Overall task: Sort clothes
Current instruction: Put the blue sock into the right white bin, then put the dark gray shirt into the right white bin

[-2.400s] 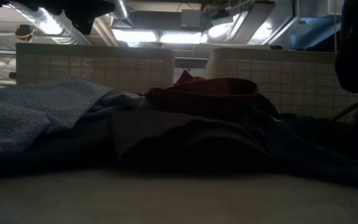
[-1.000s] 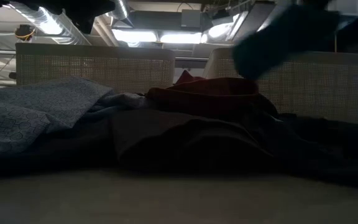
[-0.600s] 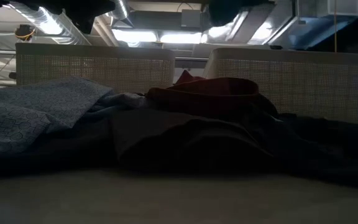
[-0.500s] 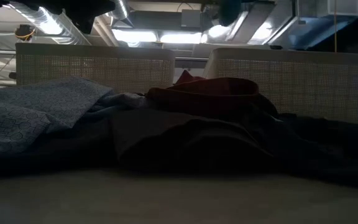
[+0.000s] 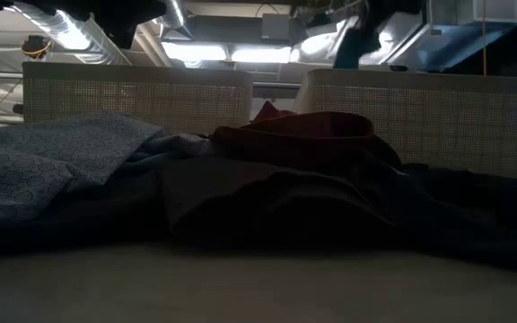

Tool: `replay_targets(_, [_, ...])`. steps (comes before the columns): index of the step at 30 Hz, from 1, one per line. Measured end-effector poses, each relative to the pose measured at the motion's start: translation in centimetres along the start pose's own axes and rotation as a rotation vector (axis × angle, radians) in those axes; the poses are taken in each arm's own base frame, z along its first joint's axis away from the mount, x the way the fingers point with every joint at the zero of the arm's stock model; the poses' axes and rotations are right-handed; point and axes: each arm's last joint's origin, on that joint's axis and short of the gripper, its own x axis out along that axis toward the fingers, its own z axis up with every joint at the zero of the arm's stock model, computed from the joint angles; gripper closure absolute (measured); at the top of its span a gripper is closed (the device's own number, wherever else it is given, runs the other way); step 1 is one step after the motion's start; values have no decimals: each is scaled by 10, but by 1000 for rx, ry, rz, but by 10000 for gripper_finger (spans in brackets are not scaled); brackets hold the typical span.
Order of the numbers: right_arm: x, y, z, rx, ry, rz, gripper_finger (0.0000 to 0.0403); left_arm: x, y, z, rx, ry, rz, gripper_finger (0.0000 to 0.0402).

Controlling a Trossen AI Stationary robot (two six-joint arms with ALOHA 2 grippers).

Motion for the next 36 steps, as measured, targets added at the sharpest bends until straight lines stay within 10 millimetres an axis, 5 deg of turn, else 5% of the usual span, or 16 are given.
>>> replay_targets(12, [72, -4, -11, 172, 85, 131, 384, 0, 0, 0, -21, 0, 0, 249])
replay_targets(17, [87, -2, -18, 159, 116, 163, 341, 0, 0, 0, -16, 0, 1, 249])
replay_targets(29, [85, 1, -15, 122, 45, 266, 176, 0, 0, 0, -16, -1, 1, 249])
replay_targets(36, [53, 9, -1, 86, -65, 329, 141, 0, 0, 0, -17, -1, 1, 249])
